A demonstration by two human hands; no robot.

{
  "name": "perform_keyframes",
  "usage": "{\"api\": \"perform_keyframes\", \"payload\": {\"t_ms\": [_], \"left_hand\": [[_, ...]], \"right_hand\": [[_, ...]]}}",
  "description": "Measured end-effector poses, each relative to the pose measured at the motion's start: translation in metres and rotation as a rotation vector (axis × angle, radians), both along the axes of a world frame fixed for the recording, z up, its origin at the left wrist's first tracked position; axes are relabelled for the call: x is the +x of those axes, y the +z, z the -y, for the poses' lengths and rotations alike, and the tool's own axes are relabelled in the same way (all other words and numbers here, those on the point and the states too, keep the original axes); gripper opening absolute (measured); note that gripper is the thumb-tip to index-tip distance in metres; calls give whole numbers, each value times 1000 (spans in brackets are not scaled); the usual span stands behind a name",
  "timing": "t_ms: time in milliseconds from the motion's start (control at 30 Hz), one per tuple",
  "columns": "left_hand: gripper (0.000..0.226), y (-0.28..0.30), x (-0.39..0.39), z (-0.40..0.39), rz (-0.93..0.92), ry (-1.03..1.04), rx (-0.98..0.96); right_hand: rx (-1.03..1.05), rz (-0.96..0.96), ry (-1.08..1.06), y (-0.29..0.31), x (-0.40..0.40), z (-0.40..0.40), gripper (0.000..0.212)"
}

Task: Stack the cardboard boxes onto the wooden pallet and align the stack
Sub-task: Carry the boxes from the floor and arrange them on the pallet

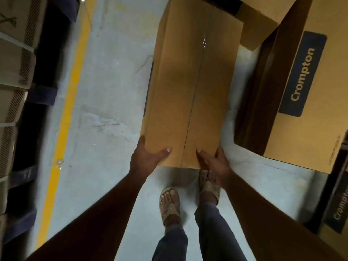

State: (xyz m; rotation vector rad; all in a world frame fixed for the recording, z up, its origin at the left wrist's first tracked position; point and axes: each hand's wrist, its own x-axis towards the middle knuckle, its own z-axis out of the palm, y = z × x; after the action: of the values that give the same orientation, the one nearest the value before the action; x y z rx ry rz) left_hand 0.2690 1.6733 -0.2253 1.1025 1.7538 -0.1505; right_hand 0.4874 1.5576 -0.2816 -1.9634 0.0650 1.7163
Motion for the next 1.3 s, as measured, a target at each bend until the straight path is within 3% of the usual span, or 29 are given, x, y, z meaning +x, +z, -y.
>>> {"api": "perform_keyframes", "payload": {"t_ms": [133, 333, 700, 900, 1133, 1300], "left_hand": [[100, 52, -26, 13, 120, -42, 53], [87, 150, -63, 47, 293, 40, -42], [86, 382, -127, 218, 466, 43, 59], [79, 439, -149, 354, 545, 124, 169], [59, 493, -174, 554, 594, 172, 300], [56, 543, -202, 665, 628, 141, 361]], "right_hand": [[196, 120, -37, 64, -14, 32, 63], [250, 121, -45, 187, -28, 65, 51], [341, 305, 101, 444, -74, 222, 69], [429, 378, 128, 505, -88, 335, 69], [536, 416, 133, 567, -113, 515, 63], [586, 430, 79, 622, -140, 639, 67]]}}
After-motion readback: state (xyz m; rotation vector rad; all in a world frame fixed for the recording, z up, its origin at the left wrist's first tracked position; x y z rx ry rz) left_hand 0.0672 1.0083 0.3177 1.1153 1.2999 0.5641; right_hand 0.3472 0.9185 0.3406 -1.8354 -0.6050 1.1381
